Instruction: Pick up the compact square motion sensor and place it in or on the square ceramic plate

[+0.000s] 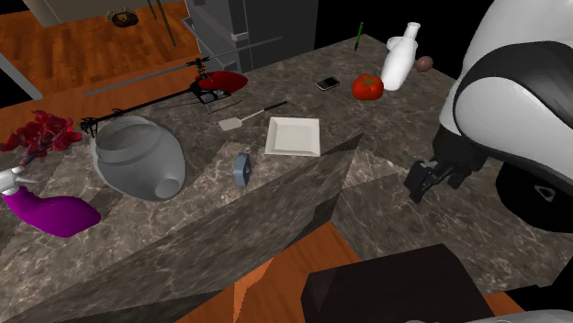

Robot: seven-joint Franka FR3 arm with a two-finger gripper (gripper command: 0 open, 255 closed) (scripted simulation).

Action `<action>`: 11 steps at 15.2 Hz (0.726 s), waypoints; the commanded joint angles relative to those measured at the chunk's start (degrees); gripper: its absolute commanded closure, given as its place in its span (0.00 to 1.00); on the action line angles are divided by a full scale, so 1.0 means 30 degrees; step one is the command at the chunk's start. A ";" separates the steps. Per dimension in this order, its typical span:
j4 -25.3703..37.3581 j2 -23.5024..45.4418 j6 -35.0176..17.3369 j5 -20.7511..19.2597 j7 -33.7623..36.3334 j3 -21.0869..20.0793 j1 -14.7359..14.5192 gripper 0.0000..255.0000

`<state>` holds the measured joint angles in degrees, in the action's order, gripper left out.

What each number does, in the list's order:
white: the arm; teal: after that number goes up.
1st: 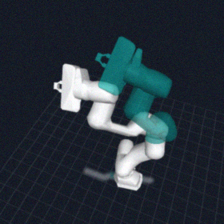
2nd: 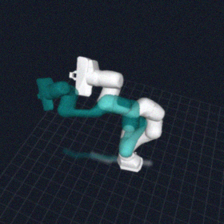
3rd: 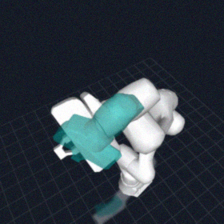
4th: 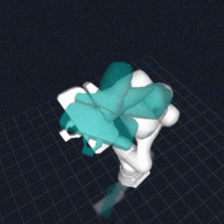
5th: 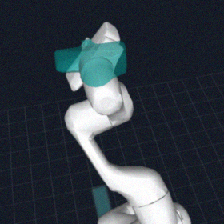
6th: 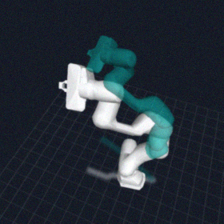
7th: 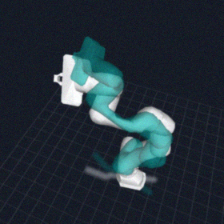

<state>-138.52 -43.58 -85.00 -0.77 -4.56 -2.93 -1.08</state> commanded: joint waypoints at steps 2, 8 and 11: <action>0.0007 0.0269 -0.0366 0.0326 0.0517 -0.0388 -0.0116 0.00; 0.0575 0.2412 -0.2650 0.1914 0.3529 -0.2702 -0.0668 0.00; 0.1197 0.3786 -0.3790 0.2405 0.5016 -0.3832 -0.0837 0.00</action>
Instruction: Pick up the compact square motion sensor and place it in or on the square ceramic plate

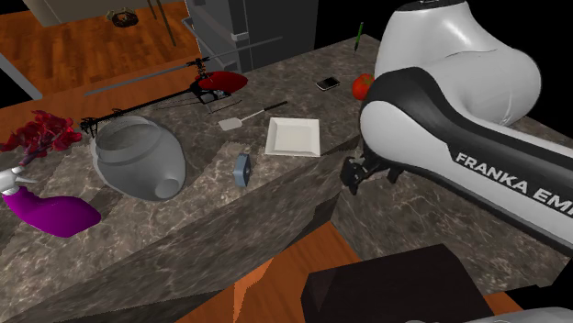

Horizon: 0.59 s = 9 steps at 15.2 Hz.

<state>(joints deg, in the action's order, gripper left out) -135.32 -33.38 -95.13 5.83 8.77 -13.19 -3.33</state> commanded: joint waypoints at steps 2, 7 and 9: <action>0.0671 0.1402 -0.1148 0.0395 0.1576 -0.1152 -0.0157 0.00; 0.2450 0.4254 -0.2818 0.0303 0.4179 -0.2935 -0.0207 0.00; 0.3333 0.5514 -0.3389 0.0013 0.5281 -0.3618 -0.0196 0.00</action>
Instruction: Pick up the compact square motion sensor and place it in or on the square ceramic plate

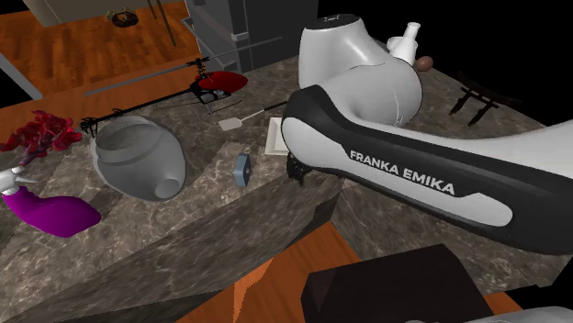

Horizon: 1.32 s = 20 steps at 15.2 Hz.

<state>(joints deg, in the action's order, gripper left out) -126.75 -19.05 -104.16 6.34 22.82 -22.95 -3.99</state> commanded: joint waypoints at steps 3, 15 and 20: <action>0.1990 0.2759 -0.1090 -0.0897 0.2338 -0.1317 0.0012 0.00; 1.0786 1.2169 -0.1234 -0.6503 0.9336 -0.2864 -0.2298 0.00; 1.2445 1.3940 -0.1239 -0.7507 1.0218 -0.2579 -0.3166 0.00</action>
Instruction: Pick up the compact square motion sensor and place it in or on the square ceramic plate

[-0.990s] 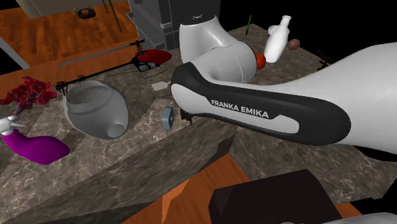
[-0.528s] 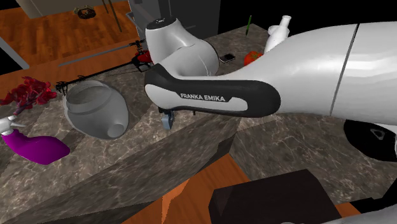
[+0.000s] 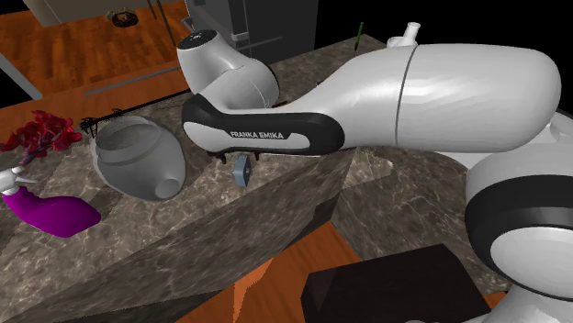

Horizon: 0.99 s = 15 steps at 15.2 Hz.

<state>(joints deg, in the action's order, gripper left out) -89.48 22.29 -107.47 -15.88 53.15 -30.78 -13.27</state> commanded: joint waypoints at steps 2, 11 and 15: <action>-0.0349 0.0266 -0.0594 -0.0182 0.0169 0.0077 -0.0045 0.00; -0.0958 0.0494 -0.1393 -0.0354 0.0290 0.0170 -0.0011 0.00; -0.0954 0.0494 -0.1388 -0.0354 0.0290 0.0169 -0.0012 1.00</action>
<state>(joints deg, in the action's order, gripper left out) -92.32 23.75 -111.65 -16.94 54.02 -30.28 -13.31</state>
